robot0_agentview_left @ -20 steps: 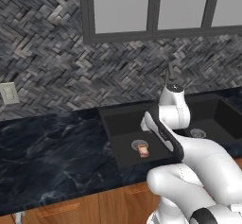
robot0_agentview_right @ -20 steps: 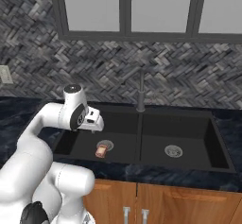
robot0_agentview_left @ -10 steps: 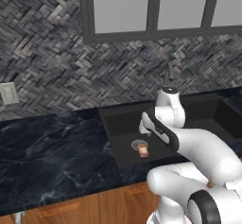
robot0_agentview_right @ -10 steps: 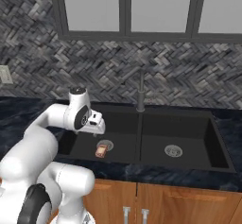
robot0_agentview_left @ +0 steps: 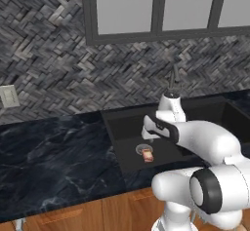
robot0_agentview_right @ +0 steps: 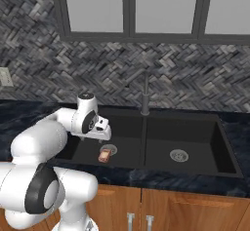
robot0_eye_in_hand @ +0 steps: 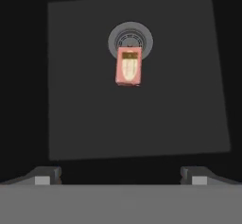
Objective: Pick up the soap dispenser and bar soap from the sink, and place them back in the cabinet, and close the cabinet doors.
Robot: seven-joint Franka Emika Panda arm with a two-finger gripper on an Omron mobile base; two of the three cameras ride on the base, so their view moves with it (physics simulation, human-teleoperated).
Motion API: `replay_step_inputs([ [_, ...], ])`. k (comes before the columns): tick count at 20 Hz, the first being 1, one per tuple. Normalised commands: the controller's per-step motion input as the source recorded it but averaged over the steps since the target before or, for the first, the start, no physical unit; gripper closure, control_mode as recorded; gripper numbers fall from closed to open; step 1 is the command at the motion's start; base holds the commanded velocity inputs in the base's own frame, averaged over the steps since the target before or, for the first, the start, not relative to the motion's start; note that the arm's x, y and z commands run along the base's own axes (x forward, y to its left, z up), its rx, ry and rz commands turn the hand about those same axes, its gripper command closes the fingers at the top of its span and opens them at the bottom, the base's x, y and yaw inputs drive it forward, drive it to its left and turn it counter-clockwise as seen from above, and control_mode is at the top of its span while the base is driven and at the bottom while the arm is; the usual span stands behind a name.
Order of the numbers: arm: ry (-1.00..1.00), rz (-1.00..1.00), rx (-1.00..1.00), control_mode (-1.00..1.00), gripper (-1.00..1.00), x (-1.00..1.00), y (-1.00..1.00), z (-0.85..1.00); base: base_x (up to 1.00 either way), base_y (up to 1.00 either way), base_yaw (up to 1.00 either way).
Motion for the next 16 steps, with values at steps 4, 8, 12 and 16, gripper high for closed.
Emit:
replay_step_inputs([
  [4, 0.05, 0.00, 0.02, -1.00, -1.00, 0.20, -0.02, -0.29, 0.00, 0.00, 0.00],
  [8, 0.02, 0.00, 0.00, -1.00, -1.00, 0.24, -0.02, -0.31, 0.00, 0.00, 0.00],
  [12, 0.01, 0.00, 0.00, -1.00, -1.00, 0.25, 0.00, -0.32, 0.00, 0.00, 0.00],
  [16, 0.00, 0.00, 0.00, -1.00, -1.00, 0.24, 0.00, -0.31, 0.00, 0.00, 0.00],
])
